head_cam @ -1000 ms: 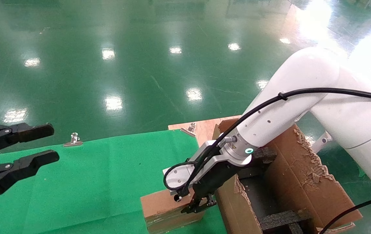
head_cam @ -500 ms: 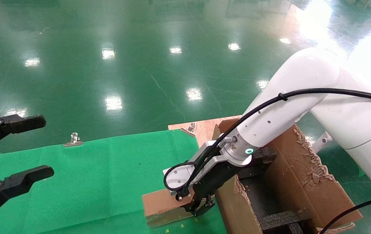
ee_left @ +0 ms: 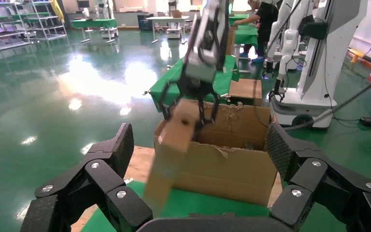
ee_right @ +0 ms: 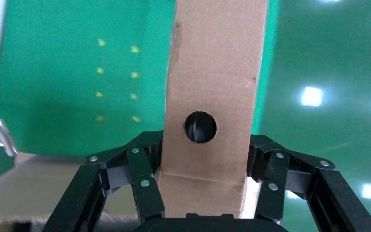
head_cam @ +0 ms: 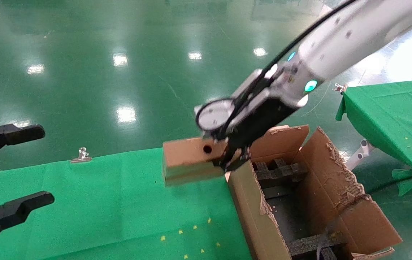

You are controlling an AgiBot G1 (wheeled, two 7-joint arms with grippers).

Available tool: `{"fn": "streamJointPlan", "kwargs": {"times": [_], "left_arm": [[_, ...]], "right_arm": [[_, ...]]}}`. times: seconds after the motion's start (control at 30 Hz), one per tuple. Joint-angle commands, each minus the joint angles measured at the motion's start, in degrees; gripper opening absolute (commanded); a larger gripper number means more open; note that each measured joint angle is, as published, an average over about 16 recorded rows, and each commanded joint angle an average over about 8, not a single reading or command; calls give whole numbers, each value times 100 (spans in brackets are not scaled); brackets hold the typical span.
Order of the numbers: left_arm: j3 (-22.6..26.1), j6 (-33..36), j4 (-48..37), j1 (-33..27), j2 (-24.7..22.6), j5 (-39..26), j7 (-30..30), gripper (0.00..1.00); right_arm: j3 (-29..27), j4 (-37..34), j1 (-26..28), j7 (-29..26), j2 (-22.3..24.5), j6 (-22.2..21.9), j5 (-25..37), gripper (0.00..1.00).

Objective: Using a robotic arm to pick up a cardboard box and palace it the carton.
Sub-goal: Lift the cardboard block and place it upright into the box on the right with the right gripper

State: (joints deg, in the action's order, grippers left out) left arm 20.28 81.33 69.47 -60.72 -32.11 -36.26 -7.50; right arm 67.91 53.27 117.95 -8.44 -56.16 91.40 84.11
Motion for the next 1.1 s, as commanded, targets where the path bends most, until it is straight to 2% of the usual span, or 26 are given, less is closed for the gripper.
{"fn": "streamJointPlan", "kwargs": {"times": [0.03, 0.23, 0.57, 0.83, 1.1], "left_arm": [[0, 0, 0, 0, 0, 0, 0, 100], [0, 0, 0, 0, 0, 0, 0, 100], [0, 0, 0, 0, 0, 0, 0, 100], [0, 0, 0, 0, 0, 0, 0, 100], [0, 0, 0, 0, 0, 0, 0, 100]], "right_arm": [[149, -245, 328, 146, -9, 13, -156, 0], [742, -635, 897, 383, 18, 11, -695, 0], [1603, -949, 1381, 531, 317, -5, -1322, 0], [2452, -883, 1979, 444, 993, 20, -1483, 0], [3534, -734, 2655, 267, 1768, 23, -1370, 0]]}}
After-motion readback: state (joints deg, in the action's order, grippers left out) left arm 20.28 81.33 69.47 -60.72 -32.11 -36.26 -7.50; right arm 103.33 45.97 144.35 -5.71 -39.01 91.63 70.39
